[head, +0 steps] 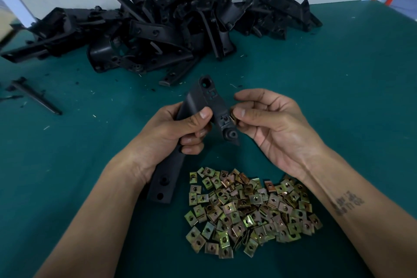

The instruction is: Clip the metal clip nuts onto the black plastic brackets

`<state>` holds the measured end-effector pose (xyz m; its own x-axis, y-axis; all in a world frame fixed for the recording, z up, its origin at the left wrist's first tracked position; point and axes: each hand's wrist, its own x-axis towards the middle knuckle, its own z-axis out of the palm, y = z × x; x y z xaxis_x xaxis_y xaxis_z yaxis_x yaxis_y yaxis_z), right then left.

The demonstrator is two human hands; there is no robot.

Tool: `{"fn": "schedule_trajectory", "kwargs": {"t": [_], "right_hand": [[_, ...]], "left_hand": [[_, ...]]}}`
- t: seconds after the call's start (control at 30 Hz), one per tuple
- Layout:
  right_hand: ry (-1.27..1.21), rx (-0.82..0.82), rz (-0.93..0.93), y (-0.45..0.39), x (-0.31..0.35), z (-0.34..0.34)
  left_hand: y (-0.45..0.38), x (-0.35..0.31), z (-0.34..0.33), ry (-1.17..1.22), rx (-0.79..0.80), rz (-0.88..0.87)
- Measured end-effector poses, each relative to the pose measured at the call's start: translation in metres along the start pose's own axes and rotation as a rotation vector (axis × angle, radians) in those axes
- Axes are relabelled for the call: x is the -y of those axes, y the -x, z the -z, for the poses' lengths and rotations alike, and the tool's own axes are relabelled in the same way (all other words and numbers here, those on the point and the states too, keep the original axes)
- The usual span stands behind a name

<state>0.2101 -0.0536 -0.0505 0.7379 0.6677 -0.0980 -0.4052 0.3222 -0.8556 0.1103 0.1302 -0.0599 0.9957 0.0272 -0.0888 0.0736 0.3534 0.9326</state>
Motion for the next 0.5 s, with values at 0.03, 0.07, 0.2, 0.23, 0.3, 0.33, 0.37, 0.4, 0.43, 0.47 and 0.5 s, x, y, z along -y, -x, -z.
{"fn": "schedule_trajectory", "kwargs": {"t": [0.03,0.07,0.2,0.23,0.3,0.33,0.37,0.4,0.43,0.47,0.5], "right_hand": [[0.013,-0.008,0.010,0.001,-0.001,-0.001],[0.026,-0.016,0.024,0.002,-0.001,-0.001],[0.042,-0.013,0.075,0.007,0.000,-0.006],[0.034,-0.022,0.080,0.008,0.001,-0.007],[0.009,-0.056,0.083,0.009,-0.001,-0.010],[-0.005,-0.072,0.081,0.010,-0.002,-0.012],[-0.014,-0.083,0.077,0.010,-0.003,-0.013],[-0.015,-0.095,0.075,0.011,-0.004,-0.015],[-0.009,-0.108,0.078,0.011,-0.004,-0.016],[-0.001,-0.120,0.085,0.012,-0.004,-0.017],[0.003,-0.130,0.094,0.013,-0.004,-0.017]], "left_hand": [[0.000,0.000,0.000,0.001,-0.001,-0.001],[0.000,0.000,0.000,0.001,-0.003,-0.003],[0.000,-0.001,0.000,-0.002,-0.009,-0.014],[0.000,-0.001,0.000,-0.003,-0.012,-0.015],[0.000,-0.001,-0.001,-0.003,-0.016,-0.019],[0.001,-0.001,-0.001,0.000,-0.018,-0.021],[0.001,-0.001,-0.001,0.005,-0.020,-0.023],[0.001,-0.001,-0.001,0.007,-0.021,-0.025],[0.001,-0.002,-0.001,0.005,-0.021,-0.026],[0.001,-0.002,-0.002,0.001,-0.020,-0.027],[0.001,-0.002,-0.002,-0.002,-0.020,-0.029]]}}
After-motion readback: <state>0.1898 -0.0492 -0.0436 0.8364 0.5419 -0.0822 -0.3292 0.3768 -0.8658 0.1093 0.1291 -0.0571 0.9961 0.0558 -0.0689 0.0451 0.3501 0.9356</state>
